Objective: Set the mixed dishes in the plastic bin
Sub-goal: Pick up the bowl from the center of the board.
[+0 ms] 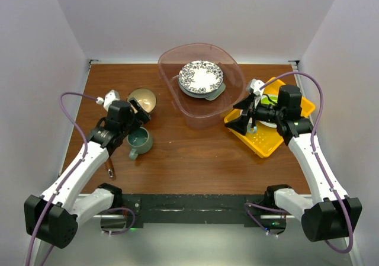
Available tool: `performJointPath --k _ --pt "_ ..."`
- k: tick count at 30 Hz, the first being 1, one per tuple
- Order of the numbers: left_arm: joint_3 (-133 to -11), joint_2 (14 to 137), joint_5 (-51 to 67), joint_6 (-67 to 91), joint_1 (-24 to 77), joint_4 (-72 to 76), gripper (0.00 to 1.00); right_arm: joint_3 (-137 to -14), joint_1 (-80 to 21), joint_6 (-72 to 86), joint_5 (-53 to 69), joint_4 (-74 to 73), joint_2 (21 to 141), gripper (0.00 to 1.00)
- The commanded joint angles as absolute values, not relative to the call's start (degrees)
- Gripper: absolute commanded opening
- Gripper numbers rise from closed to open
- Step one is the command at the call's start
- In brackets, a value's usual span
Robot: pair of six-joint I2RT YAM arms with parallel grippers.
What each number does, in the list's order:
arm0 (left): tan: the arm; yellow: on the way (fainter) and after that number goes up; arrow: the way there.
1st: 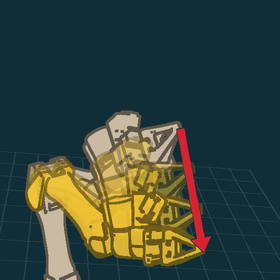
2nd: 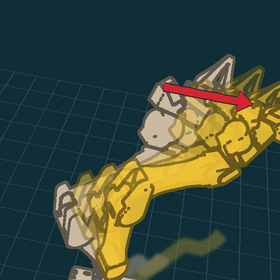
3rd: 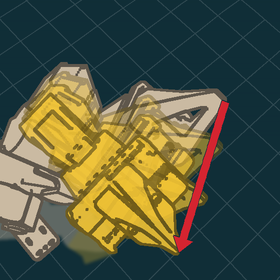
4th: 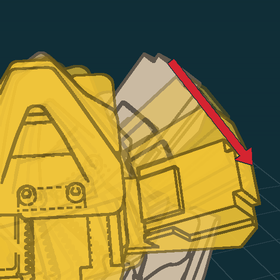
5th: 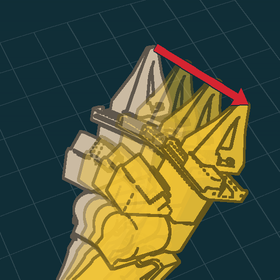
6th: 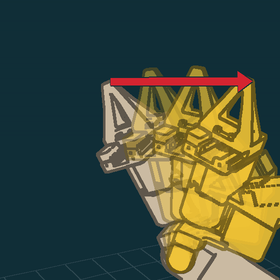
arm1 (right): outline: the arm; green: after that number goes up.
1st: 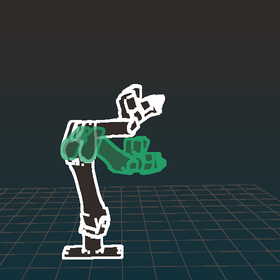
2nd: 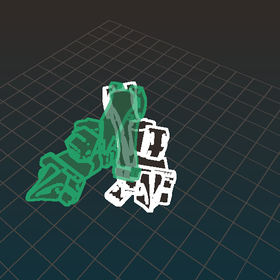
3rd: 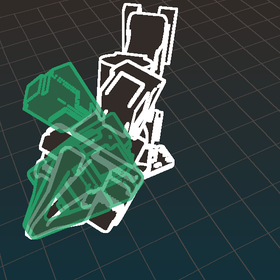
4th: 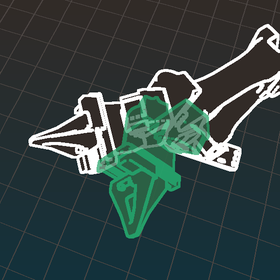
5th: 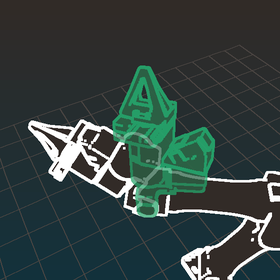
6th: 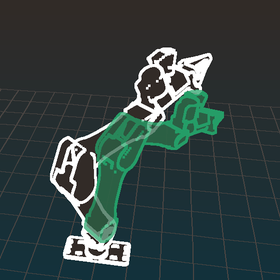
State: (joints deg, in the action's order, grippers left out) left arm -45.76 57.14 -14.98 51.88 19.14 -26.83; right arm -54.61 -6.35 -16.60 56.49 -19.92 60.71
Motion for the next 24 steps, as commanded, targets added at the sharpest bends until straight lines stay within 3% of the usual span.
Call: performJointPath --k 1,24 --pt "-49.6 58.4 -18.6 54.8 18.7 -28.6 0.98 -56.0 -6.2 -17.6 56.8 -20.0 60.9 0.98" --pt "-60.9 80.2 -25.5 59.6 16.5 -27.8 0.72 -56.2 -6.2 -17.8 57.1 -20.5 60.8 0.98"
